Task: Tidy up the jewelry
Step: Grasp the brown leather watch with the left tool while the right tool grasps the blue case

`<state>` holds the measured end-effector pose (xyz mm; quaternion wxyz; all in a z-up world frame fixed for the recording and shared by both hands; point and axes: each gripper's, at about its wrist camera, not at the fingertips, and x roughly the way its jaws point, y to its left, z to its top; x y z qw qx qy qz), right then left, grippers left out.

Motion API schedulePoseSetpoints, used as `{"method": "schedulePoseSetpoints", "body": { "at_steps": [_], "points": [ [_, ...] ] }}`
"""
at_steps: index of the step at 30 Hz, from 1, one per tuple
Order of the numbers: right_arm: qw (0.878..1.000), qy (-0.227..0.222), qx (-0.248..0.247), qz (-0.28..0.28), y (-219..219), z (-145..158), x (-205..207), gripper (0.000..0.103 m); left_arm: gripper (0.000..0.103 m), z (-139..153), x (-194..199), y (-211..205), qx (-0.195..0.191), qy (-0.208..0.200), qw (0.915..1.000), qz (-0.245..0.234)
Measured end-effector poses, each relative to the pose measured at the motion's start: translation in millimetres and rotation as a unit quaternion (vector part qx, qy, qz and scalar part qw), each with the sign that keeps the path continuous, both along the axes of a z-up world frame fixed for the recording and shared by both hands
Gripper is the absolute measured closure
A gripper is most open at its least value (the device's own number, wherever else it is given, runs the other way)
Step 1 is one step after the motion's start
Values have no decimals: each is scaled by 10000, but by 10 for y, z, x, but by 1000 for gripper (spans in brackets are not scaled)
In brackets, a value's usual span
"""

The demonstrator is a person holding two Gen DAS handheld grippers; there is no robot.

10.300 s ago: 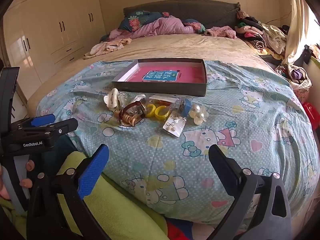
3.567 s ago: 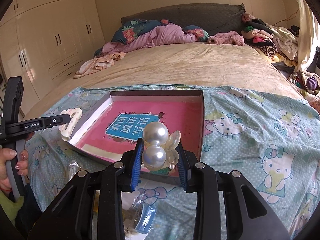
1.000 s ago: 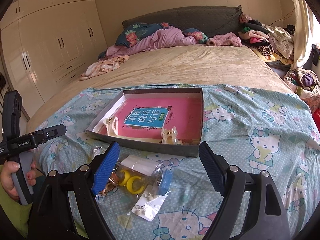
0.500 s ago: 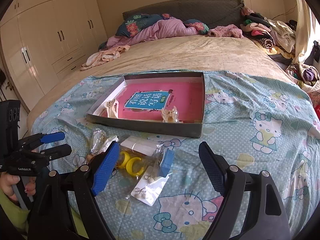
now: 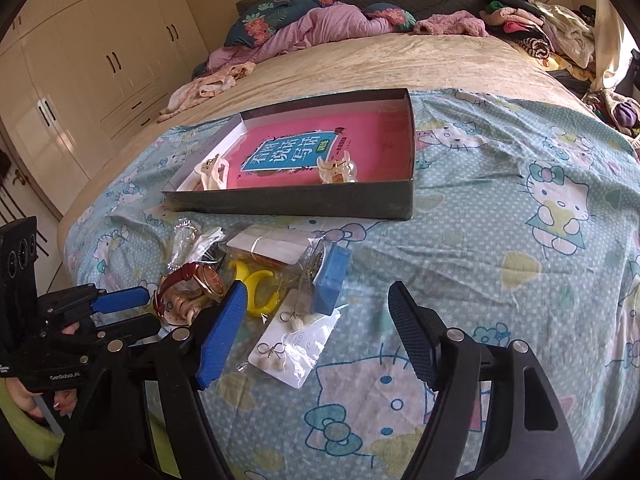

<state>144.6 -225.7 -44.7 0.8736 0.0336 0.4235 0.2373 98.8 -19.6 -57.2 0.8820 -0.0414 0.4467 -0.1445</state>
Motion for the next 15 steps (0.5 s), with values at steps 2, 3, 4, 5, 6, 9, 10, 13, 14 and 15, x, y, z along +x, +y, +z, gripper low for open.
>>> {"method": "schedulePoseSetpoints", "body": {
  "at_steps": [2,3,4,5,6,9,10,13,14,15],
  "points": [
    [10000,20,17,1,-2,-25,19,33,74,-19,26,-2,13,3,10000,-2],
    [10000,30,18,-2,-2,-41,36,35,74,-28,40,-13,73,-5,10000,15],
    [10000,51,16,-2,0,-63,57,35,74,-35,56,-22,115,-10,9999,36],
    [10000,95,10,-7,6,-90,84,38,74,-38,70,-21,123,-22,9999,62],
    [9999,147,26,-8,14,-116,112,41,78,-40,79,-18,124,-23,9999,75],
    [9995,300,74,44,49,-210,188,51,93,-46,88,-21,223,-63,9996,133],
    [9993,344,92,60,64,-244,213,53,93,-47,85,-17,215,-62,9997,139],
    [9986,481,226,86,84,-339,276,75,94,-33,56,-24,230,-103,9996,142],
    [9985,475,281,65,75,-355,279,76,94,-17,38,-25,219,-135,9996,132],
    [9986,427,310,51,64,-354,271,76,94,2,26,-28,221,-176,9995,119]
  ]
}}
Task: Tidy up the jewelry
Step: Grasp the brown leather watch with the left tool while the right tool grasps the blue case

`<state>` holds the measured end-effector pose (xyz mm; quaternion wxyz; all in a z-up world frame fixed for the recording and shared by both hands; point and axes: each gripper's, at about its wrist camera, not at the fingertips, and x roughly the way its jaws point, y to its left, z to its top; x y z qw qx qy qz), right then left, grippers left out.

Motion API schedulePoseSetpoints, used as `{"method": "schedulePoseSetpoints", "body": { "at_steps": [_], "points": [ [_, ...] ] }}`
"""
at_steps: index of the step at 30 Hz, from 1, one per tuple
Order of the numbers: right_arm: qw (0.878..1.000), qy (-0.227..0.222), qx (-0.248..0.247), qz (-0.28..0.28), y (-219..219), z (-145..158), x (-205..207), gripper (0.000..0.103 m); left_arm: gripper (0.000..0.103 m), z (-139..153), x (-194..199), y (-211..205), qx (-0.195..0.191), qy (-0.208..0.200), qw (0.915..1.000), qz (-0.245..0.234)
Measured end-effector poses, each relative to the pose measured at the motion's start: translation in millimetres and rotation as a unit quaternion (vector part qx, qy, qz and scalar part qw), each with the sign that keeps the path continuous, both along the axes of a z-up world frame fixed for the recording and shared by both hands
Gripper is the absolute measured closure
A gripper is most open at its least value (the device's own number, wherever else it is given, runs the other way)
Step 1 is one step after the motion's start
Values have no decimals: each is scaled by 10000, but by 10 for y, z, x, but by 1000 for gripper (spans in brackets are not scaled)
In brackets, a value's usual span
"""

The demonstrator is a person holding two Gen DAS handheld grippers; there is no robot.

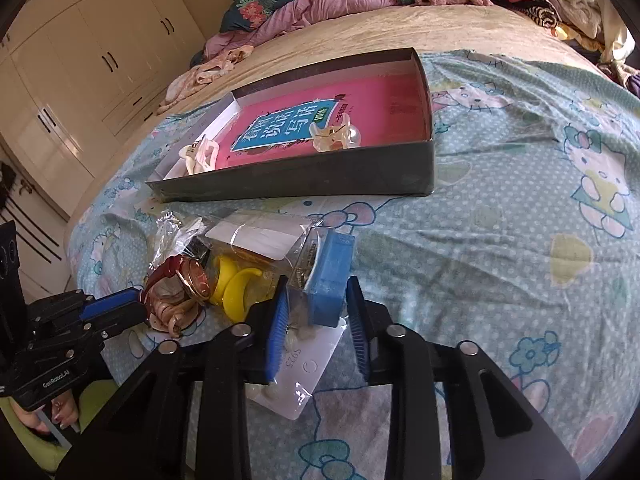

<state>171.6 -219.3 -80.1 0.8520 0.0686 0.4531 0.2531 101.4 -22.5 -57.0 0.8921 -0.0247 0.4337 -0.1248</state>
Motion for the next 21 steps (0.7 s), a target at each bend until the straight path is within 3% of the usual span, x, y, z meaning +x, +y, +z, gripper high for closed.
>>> {"method": "schedulePoseSetpoints", "body": {
  "at_steps": [4,5,10,21],
  "points": [
    [9997,-214,-54,-51,-56,73,-47,76,96,114,-72,-19,-148,-147,9997,-100],
    [9996,-252,-53,-76,-86,97,-54,76,103,153,-92,-26,-213,-185,9995,-142],
    [9990,-405,-62,-200,-213,192,-72,77,103,311,-127,-75,-196,-413,9987,-236],
    [9989,-437,2,-159,-230,249,-124,77,103,39,-16,-96,-93,78,9996,-243]
  ]
}}
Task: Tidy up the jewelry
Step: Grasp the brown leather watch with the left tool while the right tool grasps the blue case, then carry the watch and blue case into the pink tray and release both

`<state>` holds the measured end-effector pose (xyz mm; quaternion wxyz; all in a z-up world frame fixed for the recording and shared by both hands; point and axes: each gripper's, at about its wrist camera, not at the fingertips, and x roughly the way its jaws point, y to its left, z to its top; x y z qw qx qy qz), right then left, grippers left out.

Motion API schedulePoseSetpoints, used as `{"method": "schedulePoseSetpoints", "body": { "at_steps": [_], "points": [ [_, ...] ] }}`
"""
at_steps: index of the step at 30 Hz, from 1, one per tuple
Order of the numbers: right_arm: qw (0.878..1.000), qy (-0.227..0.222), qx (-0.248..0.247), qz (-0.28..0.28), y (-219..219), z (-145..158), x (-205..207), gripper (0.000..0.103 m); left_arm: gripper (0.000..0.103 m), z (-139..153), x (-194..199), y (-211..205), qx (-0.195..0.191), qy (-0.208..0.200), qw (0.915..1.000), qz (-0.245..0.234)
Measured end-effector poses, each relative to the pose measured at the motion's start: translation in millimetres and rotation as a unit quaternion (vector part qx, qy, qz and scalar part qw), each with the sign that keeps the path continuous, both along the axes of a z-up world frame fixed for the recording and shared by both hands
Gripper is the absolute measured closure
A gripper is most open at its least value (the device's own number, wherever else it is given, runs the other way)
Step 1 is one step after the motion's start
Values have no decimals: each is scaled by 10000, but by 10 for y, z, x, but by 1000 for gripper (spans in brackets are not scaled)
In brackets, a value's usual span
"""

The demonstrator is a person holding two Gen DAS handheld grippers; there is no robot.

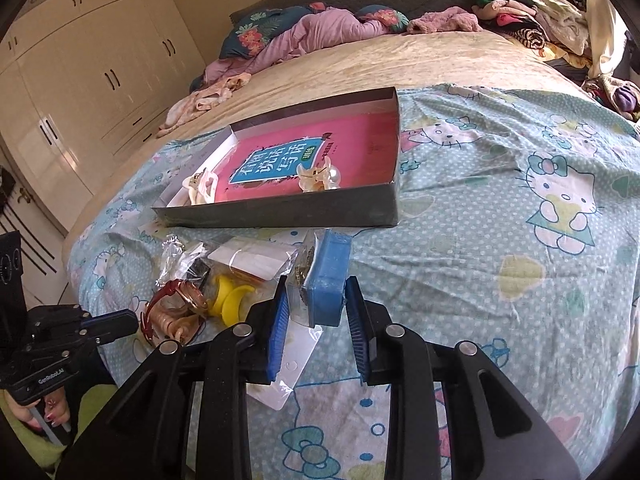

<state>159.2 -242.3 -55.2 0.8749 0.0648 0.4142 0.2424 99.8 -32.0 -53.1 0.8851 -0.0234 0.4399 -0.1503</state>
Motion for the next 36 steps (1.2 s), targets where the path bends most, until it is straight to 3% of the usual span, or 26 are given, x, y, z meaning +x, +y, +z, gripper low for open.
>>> {"method": "schedulePoseSetpoints", "body": {
  "at_steps": [2,3,4,9,12,17,19,28,36],
  "points": [
    [10000,-8,16,2,-2,8,-6,77,90,-44,18,-9,31,-11,10000,41],
    [10000,-16,25,3,-3,14,-9,77,74,-54,23,-5,33,-9,10000,49],
    [10000,-23,28,2,0,17,-10,77,70,-62,29,-4,0,7,10000,38],
    [10000,-43,69,-13,-18,36,-14,77,69,-56,-5,29,-18,-47,9999,107],
    [9999,-65,104,-25,-42,50,-17,77,58,-30,-47,107,27,-147,9995,273],
    [9999,-74,105,-55,-66,48,-16,77,62,-113,53,100,-26,41,9998,197],
    [9999,-62,107,-64,-73,44,-13,77,93,-170,94,56,83,103,9997,189],
    [9998,-130,109,-93,-100,95,12,77,94,169,23,13,-110,-313,9994,10],
    [9993,-356,36,-87,-74,255,90,77,94,551,282,123,-291,-703,9970,152]
  ]
}}
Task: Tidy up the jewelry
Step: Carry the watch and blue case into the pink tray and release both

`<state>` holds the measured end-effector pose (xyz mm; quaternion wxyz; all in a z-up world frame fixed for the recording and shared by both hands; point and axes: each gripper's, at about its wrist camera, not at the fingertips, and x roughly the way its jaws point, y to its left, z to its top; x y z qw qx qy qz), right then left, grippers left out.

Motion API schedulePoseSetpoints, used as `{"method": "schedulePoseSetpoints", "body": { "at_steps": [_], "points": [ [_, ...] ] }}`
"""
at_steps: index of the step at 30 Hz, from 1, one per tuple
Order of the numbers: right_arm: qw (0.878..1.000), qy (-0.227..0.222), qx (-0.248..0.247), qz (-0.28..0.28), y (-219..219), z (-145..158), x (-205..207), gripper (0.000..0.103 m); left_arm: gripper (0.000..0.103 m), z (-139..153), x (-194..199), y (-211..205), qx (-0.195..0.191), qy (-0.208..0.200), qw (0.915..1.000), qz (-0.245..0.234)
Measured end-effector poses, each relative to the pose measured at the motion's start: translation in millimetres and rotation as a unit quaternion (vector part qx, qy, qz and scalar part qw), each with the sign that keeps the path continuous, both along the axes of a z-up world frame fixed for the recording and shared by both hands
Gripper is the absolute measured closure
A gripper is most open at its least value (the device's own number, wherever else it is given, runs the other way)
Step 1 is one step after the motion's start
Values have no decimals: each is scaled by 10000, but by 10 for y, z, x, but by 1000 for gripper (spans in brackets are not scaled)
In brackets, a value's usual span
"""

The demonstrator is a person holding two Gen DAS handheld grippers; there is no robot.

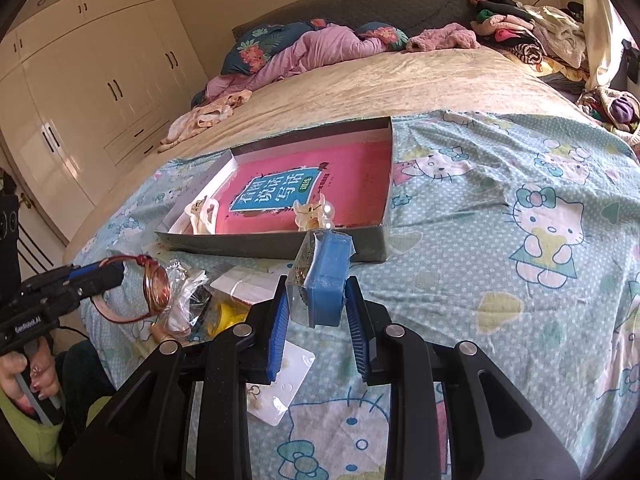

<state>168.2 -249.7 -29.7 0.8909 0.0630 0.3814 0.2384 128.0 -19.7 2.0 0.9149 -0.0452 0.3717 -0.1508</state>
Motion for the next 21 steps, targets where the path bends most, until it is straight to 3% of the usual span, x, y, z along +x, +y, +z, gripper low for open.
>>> {"method": "schedulePoseSetpoints", "body": {
  "at_steps": [10,16,21],
  "points": [
    [9994,-323,-9,78,113,237,233,77,94,175,476,275,-158,-154,9990,392],
    [9979,-582,-233,131,228,330,389,86,94,171,746,319,-292,-110,9982,516],
    [9993,-204,-185,233,201,171,463,85,94,42,923,277,-256,27,9983,521]
  ]
}}
